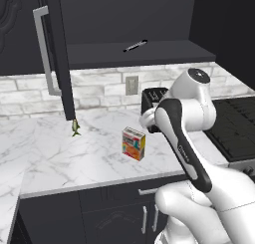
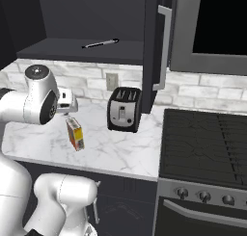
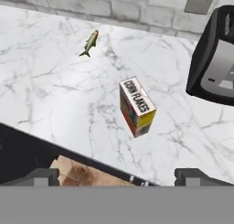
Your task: Pick the yogurt and cereal from the counter and place them in the cabinets closest to them.
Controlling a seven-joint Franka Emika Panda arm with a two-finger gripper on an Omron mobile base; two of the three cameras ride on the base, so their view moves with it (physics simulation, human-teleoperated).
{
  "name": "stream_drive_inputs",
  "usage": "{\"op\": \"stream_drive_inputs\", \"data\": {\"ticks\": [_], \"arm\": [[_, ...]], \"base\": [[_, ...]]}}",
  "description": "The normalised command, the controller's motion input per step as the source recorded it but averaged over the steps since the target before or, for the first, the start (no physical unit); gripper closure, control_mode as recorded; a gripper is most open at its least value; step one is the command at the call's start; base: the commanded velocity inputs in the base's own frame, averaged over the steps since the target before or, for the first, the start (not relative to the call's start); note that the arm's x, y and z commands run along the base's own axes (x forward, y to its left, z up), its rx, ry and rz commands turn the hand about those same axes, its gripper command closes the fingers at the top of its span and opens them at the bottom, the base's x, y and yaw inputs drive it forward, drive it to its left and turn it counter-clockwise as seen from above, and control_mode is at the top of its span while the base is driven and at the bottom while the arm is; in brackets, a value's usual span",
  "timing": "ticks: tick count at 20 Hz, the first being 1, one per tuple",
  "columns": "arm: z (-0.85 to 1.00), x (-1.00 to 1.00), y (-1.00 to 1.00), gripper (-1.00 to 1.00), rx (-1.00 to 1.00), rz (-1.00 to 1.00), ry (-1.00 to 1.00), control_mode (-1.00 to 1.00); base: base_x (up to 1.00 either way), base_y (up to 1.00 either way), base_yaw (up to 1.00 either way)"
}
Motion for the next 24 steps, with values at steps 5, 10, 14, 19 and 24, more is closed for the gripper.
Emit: {"op": "stream_drive_inputs", "data": {"ticks": [5, 10, 14, 19, 24], "arm": [[-0.33, 0.2, 0.0, -1.0, -0.07, 0.03, -0.01, -1.0], [-0.28, 0.26, 0.0, -1.0, -0.06, 0.03, -0.01, -1.0], [-0.27, 0.25, 0.0, -1.0, -0.06, 0.03, -0.01, -1.0], [-0.29, 0.24, 0.0, -1.0, -0.04, 0.03, -0.01, -1.0], [-0.34, 0.15, 0.0, -1.0, -0.02, 0.04, 0.0, -1.0]], "base": [[0.0, 0.0, 0.0], [0.0, 0.0, 0.0], [0.0, 0.0, 0.0], [0.0, 0.0, 0.0], [0.0, 0.0, 0.0]]}}
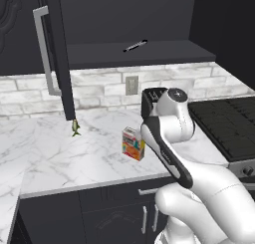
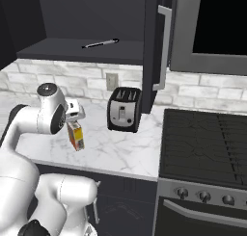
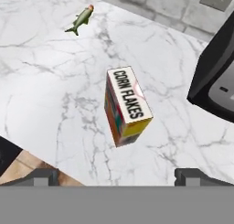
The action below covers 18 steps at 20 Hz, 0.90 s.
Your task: Pick the yogurt and cereal from the counter and place them in the cabinets closest to them.
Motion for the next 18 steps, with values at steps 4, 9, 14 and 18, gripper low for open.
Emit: {"op": "stream_drive_inputs", "data": {"ticks": [4, 9, 14, 18], "arm": [[-0.29, 0.16, 0.0, -1.0, 0.0, 0.04, 0.0, -1.0], [-0.28, 0.18, 0.0, -1.0, 0.0, 0.04, -0.01, -1.0], [-0.16, 0.34, 0.02, -1.0, 0.0, 0.02, -0.01, -1.0], [-0.15, 0.37, 0.04, -1.0, 0.0, 0.0, 0.0, -1.0]], "base": [[0.0, 0.0, 0.0], [0.0, 0.0, 0.0], [0.0, 0.0, 0.0], [0.0, 0.0, 0.0]]}}
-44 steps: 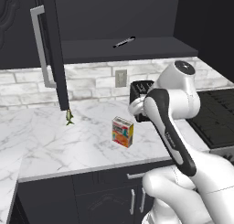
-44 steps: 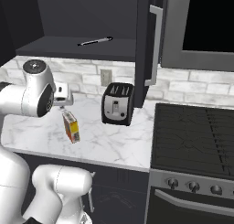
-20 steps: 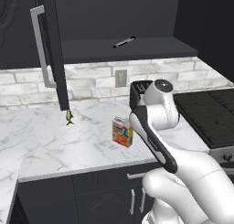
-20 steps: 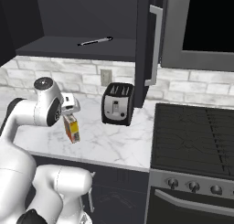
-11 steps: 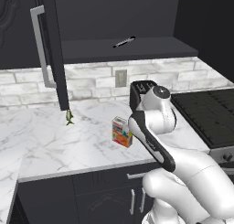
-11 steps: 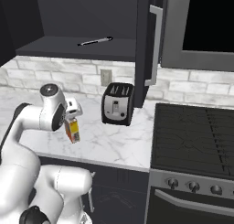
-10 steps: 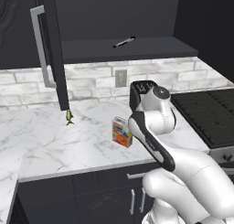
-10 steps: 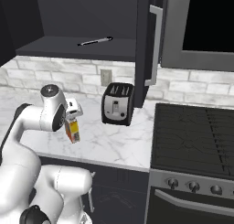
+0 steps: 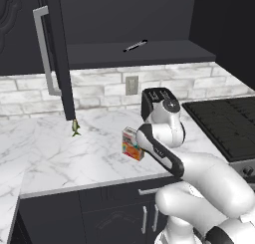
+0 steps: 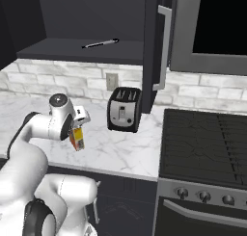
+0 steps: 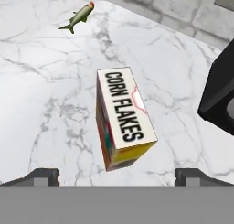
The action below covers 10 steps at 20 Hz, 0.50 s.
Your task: Pick the yogurt and cereal from the counter and place them in the cabinets closest to them.
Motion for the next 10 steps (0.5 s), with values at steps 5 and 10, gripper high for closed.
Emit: {"op": "stream_drive_inputs", "data": {"ticks": [5, 10], "arm": [[-0.17, 0.33, 0.05, -1.0, 0.0, 0.0, 0.0, -1.0], [-0.3, 0.28, 0.07, -1.0, 0.0, 0.0, 0.0, -1.0]], "base": [[0.0, 0.0, 0.0], [0.0, 0.0, 0.0]]}}
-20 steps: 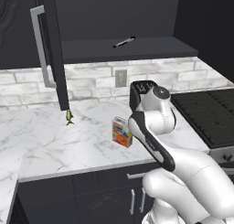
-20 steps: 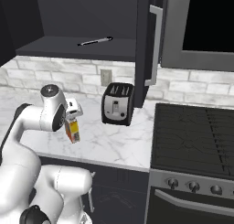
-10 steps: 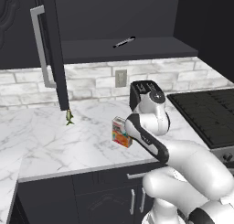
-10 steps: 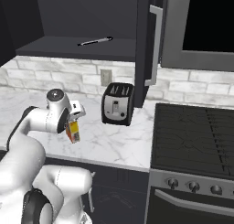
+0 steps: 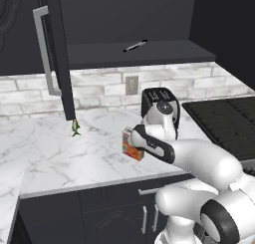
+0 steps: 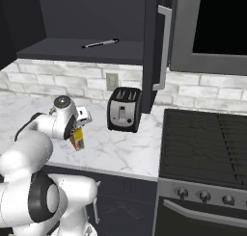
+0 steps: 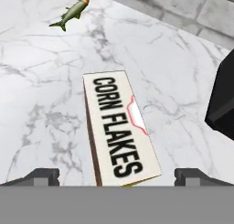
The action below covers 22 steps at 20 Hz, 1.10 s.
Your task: Pick the yogurt and cereal from the counter and place them in the cabinets closest to them.
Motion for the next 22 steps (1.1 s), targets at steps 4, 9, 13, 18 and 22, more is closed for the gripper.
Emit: {"op": "stream_drive_inputs", "data": {"ticks": [4, 9, 13, 18, 22], "arm": [[-0.4, 0.19, 0.07, -1.0, 0.0, 0.0, 0.0, -1.0], [-0.22, 0.11, 0.04, 1.0, -0.01, 0.0, 0.01, -1.0], [0.0, 0.0, 0.0, 1.0, 0.0, 0.0, 0.0, -1.0], [0.06, 0.0, 0.0, 1.0, 0.0, 0.0, 0.0, -1.0], [0.24, 0.0, 0.0, 1.0, 0.0, 0.0, 0.0, -1.0]], "base": [[0.0, 0.0, 0.0], [0.0, 0.0, 0.0], [0.0, 0.0, 0.0], [0.0, 0.0, 0.0], [0.0, 0.0, 0.0]]}}
